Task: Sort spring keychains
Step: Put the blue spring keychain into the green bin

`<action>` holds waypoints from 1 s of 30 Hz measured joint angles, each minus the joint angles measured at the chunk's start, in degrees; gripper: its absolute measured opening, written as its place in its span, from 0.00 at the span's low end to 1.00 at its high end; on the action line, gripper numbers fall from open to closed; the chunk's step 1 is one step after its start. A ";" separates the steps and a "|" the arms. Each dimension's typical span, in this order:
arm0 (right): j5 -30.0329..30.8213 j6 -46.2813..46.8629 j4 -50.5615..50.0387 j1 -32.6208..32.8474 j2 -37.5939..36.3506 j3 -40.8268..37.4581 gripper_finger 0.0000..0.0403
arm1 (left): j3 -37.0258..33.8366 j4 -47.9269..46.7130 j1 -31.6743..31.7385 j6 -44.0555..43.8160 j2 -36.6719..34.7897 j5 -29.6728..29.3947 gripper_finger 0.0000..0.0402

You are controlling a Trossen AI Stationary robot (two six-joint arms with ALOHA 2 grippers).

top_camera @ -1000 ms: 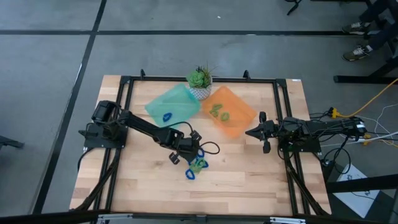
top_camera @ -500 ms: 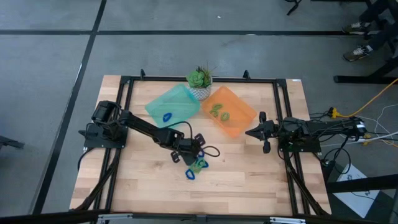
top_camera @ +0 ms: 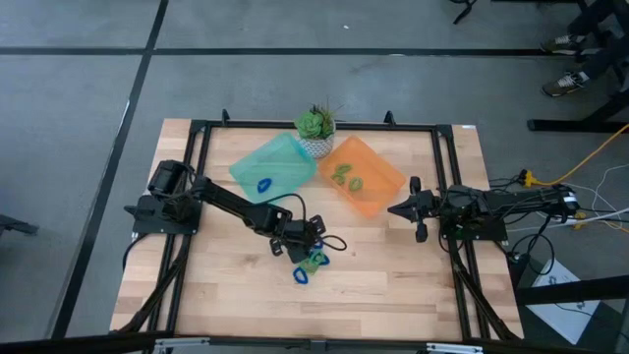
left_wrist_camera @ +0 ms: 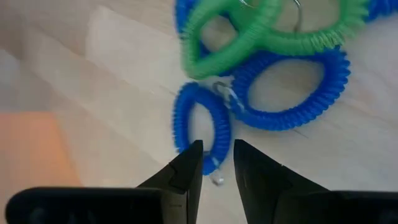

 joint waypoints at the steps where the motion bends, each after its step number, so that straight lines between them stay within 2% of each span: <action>1: 0.00 0.02 0.00 0.00 -0.01 0.00 0.02 | 0.00 0.28 0.00 0.63 0.80 -0.13 0.21; 7: -0.02 0.00 -0.02 0.02 -0.01 0.00 0.02 | 0.40 2.78 -0.17 4.65 3.98 -4.87 0.21; 13: 0.00 0.02 -0.02 0.00 0.01 0.00 0.02 | 1.90 2.33 -0.11 7.34 4.88 -3.35 0.21; 19: 0.00 0.01 -0.02 0.01 0.01 0.00 0.02 | 2.43 2.90 0.71 7.08 5.05 1.72 0.21; 30: 0.00 0.00 -0.02 0.01 0.00 0.00 0.02 | 2.54 1.10 3.17 -9.34 4.98 8.49 0.19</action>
